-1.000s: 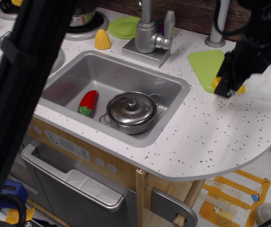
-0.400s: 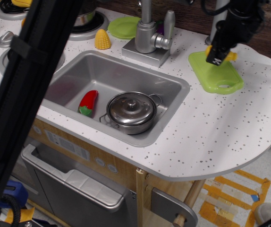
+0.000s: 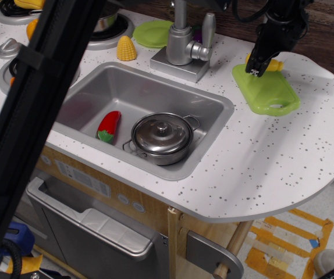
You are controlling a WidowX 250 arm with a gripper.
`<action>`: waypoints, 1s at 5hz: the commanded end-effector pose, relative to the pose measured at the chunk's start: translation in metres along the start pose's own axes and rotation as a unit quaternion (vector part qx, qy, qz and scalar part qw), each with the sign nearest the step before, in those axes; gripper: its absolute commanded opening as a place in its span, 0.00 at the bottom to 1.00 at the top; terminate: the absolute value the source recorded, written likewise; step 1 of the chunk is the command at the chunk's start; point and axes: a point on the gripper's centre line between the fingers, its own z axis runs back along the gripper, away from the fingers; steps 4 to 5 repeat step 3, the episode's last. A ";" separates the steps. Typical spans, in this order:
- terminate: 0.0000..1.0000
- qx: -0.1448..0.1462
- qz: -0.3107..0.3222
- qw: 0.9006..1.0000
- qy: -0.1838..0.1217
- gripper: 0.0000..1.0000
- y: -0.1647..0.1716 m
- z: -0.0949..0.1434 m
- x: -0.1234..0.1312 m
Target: Put knife on cutting board
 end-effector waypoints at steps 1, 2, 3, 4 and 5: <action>0.00 0.038 -0.011 0.999 -0.015 1.00 0.011 0.026 -0.013; 0.00 0.038 -0.011 0.999 -0.015 1.00 0.011 0.026 -0.013; 1.00 0.038 -0.011 0.999 -0.015 1.00 0.011 0.026 -0.013; 1.00 0.038 -0.011 0.999 -0.015 1.00 0.011 0.026 -0.013; 1.00 0.038 -0.011 0.999 -0.015 1.00 0.011 0.026 -0.013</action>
